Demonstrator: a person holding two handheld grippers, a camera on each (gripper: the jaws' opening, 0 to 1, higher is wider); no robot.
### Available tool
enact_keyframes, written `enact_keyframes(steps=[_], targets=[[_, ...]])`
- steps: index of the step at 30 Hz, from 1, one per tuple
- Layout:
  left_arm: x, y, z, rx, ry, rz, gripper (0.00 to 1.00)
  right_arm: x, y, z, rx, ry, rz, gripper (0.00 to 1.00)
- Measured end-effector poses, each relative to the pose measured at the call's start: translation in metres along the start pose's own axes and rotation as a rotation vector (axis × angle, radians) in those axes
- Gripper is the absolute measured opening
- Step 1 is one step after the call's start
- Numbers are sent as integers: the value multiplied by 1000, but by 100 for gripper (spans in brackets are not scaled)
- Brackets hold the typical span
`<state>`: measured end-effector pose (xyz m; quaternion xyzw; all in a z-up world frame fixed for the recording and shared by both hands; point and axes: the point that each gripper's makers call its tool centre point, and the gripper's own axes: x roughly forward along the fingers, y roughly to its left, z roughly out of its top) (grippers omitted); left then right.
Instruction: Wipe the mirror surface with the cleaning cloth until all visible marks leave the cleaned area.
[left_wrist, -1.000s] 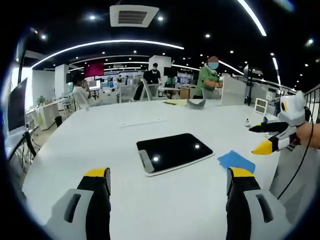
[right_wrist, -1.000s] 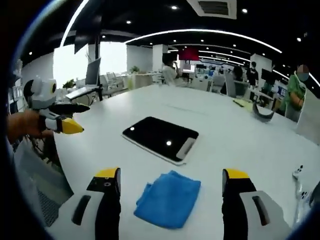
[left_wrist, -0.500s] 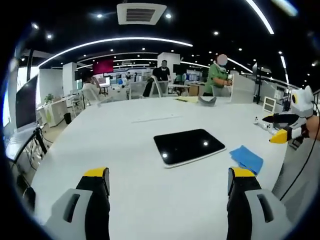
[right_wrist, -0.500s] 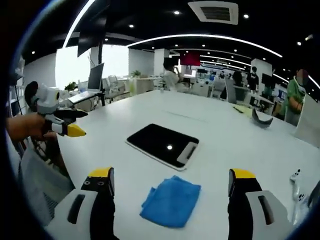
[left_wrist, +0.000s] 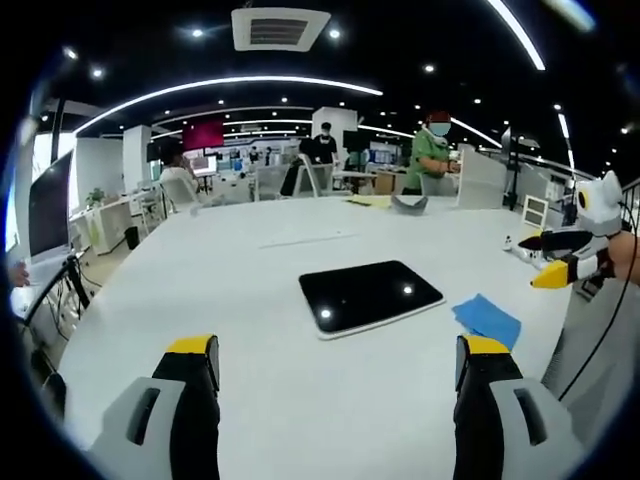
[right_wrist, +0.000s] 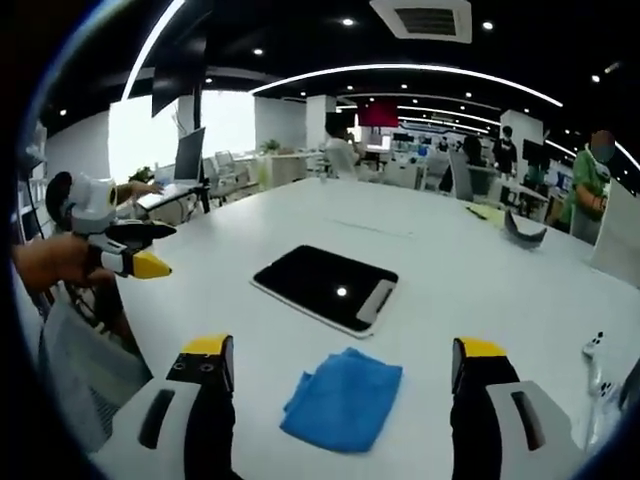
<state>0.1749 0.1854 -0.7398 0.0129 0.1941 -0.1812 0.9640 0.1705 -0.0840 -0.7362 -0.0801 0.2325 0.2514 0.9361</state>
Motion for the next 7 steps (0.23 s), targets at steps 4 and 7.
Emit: enact_keyframes(steps=[4,7], targets=[[0,-1,1,-1,-3,-4,99,-1,1,1,3,-6,4,87],[-1,-3,1,1,-2,-8,99,-1,3,3,10,-10,9,87]])
